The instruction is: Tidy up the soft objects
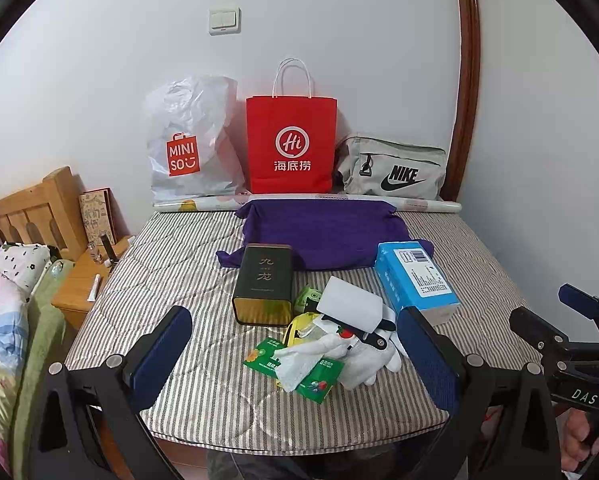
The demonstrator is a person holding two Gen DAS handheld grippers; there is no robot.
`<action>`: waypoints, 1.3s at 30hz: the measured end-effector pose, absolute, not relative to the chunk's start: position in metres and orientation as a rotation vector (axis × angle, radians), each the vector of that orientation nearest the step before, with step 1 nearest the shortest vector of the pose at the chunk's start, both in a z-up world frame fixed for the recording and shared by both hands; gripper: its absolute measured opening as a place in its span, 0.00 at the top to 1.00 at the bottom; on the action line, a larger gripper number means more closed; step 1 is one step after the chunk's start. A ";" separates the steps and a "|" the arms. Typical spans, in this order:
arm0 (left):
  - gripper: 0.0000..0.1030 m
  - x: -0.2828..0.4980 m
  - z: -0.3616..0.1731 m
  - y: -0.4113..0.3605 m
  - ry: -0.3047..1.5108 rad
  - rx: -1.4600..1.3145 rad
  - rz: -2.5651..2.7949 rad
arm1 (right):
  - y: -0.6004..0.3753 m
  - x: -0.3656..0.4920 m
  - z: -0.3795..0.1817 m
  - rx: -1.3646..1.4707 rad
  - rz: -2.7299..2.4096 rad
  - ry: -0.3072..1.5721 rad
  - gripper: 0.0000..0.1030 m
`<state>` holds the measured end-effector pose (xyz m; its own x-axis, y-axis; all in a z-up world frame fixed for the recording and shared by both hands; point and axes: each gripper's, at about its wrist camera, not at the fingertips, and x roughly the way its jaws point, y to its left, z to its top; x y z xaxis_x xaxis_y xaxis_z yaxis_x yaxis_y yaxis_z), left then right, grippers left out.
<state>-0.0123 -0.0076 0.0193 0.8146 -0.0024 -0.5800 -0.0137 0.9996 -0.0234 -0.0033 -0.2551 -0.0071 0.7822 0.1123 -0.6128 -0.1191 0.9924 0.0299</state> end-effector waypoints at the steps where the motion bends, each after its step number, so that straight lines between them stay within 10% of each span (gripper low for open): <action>1: 0.00 -0.012 0.019 -0.008 0.617 -0.027 0.003 | -0.255 -0.003 -0.007 -0.010 0.125 0.660 0.00; 39: 0.00 -0.017 0.018 -0.007 0.615 -0.025 0.008 | -0.253 -0.008 -0.006 -0.016 0.137 0.660 0.00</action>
